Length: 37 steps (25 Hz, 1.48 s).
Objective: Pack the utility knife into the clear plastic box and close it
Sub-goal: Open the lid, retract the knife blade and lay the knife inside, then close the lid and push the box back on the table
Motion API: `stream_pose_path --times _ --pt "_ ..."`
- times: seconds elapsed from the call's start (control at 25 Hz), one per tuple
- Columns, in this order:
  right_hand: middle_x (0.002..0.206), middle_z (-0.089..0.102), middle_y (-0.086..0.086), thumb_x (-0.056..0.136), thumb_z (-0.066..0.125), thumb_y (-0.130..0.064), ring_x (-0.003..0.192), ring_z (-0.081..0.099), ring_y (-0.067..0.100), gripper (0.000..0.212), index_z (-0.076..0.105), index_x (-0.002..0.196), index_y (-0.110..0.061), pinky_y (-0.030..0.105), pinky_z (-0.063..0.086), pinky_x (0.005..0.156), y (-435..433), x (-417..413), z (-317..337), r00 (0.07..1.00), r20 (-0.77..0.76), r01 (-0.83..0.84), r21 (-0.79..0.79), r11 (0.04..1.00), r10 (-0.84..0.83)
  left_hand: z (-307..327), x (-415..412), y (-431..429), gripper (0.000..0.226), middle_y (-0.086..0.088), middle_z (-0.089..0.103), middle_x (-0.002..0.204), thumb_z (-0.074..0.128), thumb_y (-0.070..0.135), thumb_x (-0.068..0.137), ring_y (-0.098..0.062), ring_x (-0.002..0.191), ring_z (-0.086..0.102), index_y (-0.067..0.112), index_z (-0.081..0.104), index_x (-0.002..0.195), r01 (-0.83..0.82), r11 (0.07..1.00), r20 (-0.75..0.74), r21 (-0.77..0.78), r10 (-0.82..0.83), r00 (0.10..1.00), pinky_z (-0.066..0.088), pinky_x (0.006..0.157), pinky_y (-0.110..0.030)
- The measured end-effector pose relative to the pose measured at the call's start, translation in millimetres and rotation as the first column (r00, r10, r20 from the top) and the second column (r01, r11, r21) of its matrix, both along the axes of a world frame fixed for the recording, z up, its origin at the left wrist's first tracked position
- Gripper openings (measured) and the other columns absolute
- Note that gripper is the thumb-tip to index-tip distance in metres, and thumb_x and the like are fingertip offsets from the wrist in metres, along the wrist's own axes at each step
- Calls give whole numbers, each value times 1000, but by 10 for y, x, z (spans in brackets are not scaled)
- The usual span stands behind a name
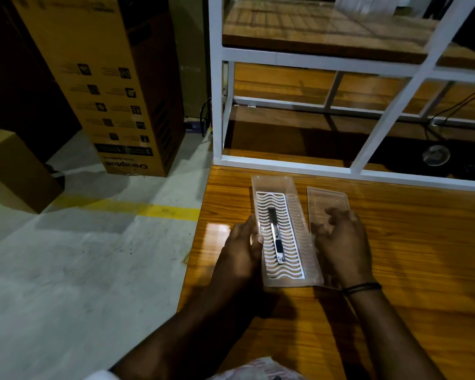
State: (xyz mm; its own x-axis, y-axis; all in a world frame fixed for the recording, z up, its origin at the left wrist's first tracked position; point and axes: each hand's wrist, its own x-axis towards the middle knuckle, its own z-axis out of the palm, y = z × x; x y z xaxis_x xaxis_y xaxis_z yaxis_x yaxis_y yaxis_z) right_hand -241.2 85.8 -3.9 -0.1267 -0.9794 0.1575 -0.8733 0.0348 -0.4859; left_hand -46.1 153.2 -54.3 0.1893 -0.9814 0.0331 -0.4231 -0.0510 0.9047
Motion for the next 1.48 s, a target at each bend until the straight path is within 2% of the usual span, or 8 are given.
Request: stream_pose_path --times 0.24,0.4,0.64,0.8,1.0,1.28,1.36,1.48 --pt "145 38 21 81 63 -57 132 40 45 72 46 135 -13 56 37 110 -54 -423 -233 932 -242 356 461 812 -271 9 64 -48 41 6 72 102 65 33 98 -11 76 74 24 62 138 -92 995 -107 -42 87 990 65 67 -42" --pt "140 46 21 67 77 -59 125 48 43 82 50 129 -12 52 45 104 -109 -482 -327 922 -231 386 533 753 -309 33 41 -41 35 4 73 96 70 25 96 -12 71 76 23 66 131 -116 993 -178 -11 113 978 65 60 -38" --pt "100 70 13 58 91 -48 86 68 34 57 65 96 -15 42 60 72 -223 -709 -444 949 6 263 534 804 -315 46 18 -50 30 10 73 92 71 21 95 -6 75 75 22 69 125 -152 988 -199 9 151 968 66 64 -36" --pt "108 73 12 84 77 -15 95 69 34 29 67 111 -12 49 59 82 9 -458 205 927 251 110 531 840 -280 41 25 -67 29 5 75 92 71 20 95 -13 77 77 23 70 124 -153 988 -233 24 154 960 66 67 -46" --pt "115 70 7 91 61 -8 100 65 29 41 65 130 -19 54 57 86 105 -235 514 922 373 -13 303 953 -106 34 40 -71 30 4 75 93 69 20 96 -14 81 77 20 70 127 -146 989 -242 18 146 959 67 67 -43" --pt "102 70 -2 87 57 3 74 59 2 44 70 125 -15 5 41 55 226 262 683 912 383 -205 117 972 146 46 52 -72 31 -2 74 95 66 17 98 -17 79 78 19 69 129 -117 993 -275 24 119 954 67 64 -41" --pt "127 67 4 89 60 -5 95 66 13 49 63 135 -19 8 51 70 226 402 538 913 373 -242 163 957 167 37 60 -83 32 -1 74 93 66 18 98 -13 77 77 20 69 130 -113 993 -263 23 115 958 66 62 -36" --pt "166 26 6 90 66 -32 147 33 35 71 38 155 -31 49 42 114 240 613 331 961 238 -224 376 899 140 10 71 -112 37 -5 73 92 67 15 98 -20 75 78 18 68 134 -114 993 -300 37 120 946 67 65 -45"
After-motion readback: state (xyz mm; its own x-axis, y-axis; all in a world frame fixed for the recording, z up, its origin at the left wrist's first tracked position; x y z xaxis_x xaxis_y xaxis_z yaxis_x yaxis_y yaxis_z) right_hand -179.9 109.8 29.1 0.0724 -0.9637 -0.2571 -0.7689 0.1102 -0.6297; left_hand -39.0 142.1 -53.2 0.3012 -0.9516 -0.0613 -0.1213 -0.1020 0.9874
